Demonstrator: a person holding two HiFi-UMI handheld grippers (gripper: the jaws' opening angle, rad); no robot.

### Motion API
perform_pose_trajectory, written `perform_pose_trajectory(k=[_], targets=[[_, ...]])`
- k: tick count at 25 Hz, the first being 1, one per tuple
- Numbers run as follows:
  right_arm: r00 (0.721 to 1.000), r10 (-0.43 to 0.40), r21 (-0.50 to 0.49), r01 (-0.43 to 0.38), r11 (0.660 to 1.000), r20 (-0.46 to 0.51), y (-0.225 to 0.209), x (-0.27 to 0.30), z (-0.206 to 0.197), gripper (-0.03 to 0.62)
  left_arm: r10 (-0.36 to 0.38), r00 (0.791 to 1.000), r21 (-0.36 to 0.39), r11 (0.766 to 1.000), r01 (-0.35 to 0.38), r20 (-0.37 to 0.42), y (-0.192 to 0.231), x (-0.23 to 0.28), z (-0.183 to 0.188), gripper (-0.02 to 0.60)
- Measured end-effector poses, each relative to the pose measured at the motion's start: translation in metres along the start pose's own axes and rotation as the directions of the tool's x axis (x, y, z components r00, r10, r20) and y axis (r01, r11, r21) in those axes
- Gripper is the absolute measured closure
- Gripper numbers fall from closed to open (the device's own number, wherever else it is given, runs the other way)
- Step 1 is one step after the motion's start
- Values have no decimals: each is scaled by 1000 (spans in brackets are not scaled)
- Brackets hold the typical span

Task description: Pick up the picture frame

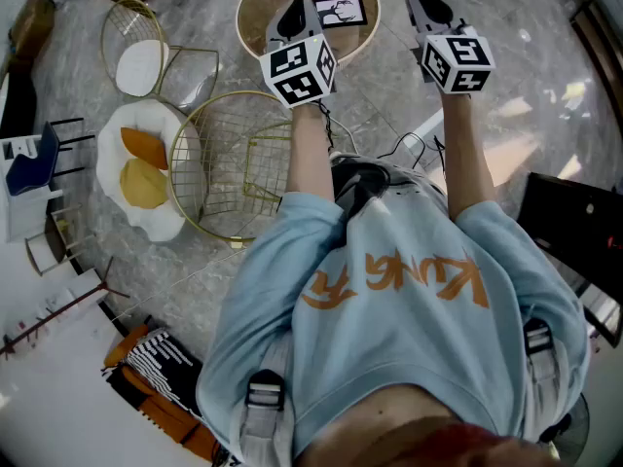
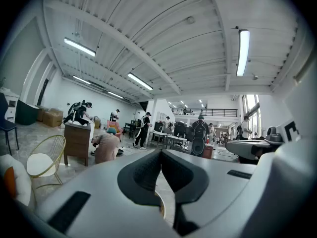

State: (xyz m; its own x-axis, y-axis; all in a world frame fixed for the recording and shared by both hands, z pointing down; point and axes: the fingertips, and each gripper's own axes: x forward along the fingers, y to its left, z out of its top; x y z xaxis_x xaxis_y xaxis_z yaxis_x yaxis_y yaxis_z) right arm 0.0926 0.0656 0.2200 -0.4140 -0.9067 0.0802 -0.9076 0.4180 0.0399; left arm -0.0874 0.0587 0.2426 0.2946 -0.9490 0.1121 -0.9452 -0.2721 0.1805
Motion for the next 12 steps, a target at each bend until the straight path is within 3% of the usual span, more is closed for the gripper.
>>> perform_pose_trajectory(k=[6, 12], targets=[[1000, -4, 9, 4, 1000, 2, 12, 23, 0, 597, -23, 1000, -1, 1000, 23, -3, 24, 18, 5, 561], [994, -105, 55, 105, 993, -4, 13, 31, -5, 597, -56, 998, -40, 998, 56, -14, 54, 26, -3, 561]])
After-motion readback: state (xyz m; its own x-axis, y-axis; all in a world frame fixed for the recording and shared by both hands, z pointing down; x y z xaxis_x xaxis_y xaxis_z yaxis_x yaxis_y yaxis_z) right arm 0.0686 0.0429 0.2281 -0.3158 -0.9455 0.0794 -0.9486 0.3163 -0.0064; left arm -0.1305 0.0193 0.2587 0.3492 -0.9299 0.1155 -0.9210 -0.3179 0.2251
